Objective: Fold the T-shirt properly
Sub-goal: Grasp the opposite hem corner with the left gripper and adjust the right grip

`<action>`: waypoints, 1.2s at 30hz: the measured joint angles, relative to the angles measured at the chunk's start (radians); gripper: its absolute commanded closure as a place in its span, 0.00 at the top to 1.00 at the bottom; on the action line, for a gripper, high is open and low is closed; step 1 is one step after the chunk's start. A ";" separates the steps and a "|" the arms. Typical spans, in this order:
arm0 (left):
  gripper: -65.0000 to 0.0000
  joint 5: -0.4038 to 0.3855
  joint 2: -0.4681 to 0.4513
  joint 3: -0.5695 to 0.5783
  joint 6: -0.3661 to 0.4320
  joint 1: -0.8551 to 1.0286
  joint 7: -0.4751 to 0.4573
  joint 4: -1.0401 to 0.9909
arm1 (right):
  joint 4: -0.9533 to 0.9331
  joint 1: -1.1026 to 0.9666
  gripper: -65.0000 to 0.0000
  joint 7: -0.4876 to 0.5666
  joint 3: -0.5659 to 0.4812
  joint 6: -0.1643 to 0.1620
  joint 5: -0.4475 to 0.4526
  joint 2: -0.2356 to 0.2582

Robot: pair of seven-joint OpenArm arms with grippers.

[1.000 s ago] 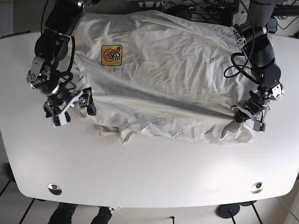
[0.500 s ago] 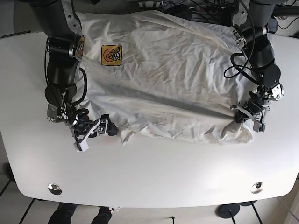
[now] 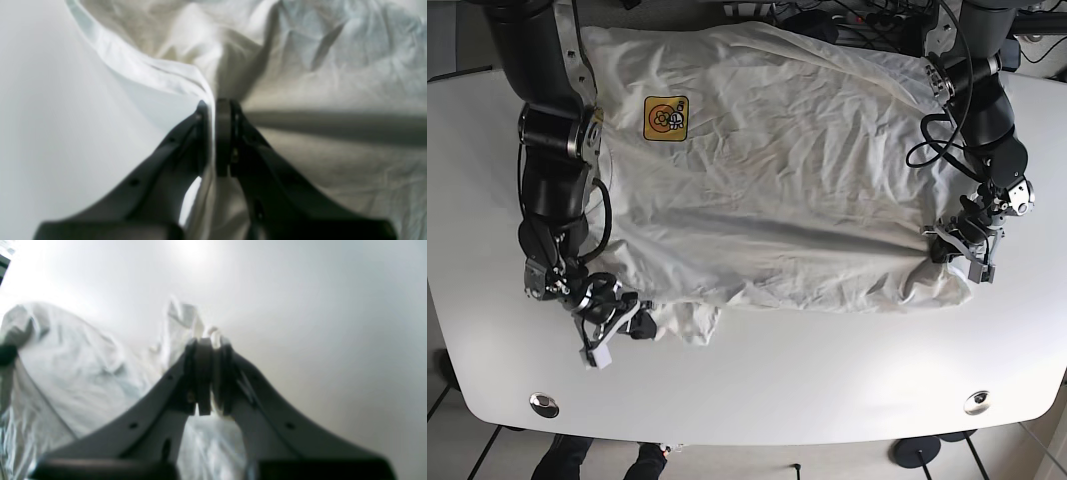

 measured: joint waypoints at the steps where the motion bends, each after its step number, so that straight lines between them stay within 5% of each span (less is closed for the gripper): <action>1: 0.00 0.000 0.000 0.000 0.000 0.000 0.000 0.000 | 0.020 0.014 0.03 0.000 0.000 0.000 0.000 0.000; 6: 0.00 0.000 -0.001 0.000 0.000 0.001 0.000 0.000 | 0.099 0.079 0.11 -0.008 0.000 0.001 -0.001 -0.002; 8: 0.00 0.000 -0.001 0.000 0.000 0.002 0.000 0.000 | 0.099 0.100 0.30 -0.003 0.000 0.001 0.000 -0.004; 9: 0.00 -0.001 -0.002 0.000 0.000 0.002 -0.001 0.000 | 0.103 0.111 0.49 0.003 0.000 0.001 0.000 -0.004; 11: 0.00 -0.001 -0.003 0.000 0.000 0.003 0.000 0.000 | 0.107 0.118 0.77 0.003 0.000 -0.055 0.002 -0.003; 14: 0.00 0.000 -0.003 0.002 0.000 0.002 0.000 0.000 | 0.114 0.116 0.93 -0.027 0.006 -0.040 0.010 0.015; 17: 0.00 0.000 -0.003 0.002 -0.001 0.002 0.000 0.003 | 0.243 0.039 0.93 -0.148 0.051 -0.026 0.032 0.074; 21: 0.00 0.004 -0.003 -0.001 0.000 0.002 0.001 0.003 | 0.476 -0.192 0.93 -0.272 0.169 -0.031 0.080 0.082; 27: 0.00 0.004 -0.003 -0.002 0.000 0.003 0.001 0.003 | 0.647 -0.497 0.93 -0.289 0.243 -0.026 0.098 0.066; 30: 0.00 0.003 -0.003 -0.002 -0.001 0.003 0.000 0.003 | 0.653 -0.571 0.84 -0.288 0.241 0.003 0.139 0.058; 36: 0.00 0.003 -0.003 -0.002 0.000 0.003 0.000 0.003 | 0.652 -0.628 0.82 -0.285 0.235 -0.001 0.184 0.043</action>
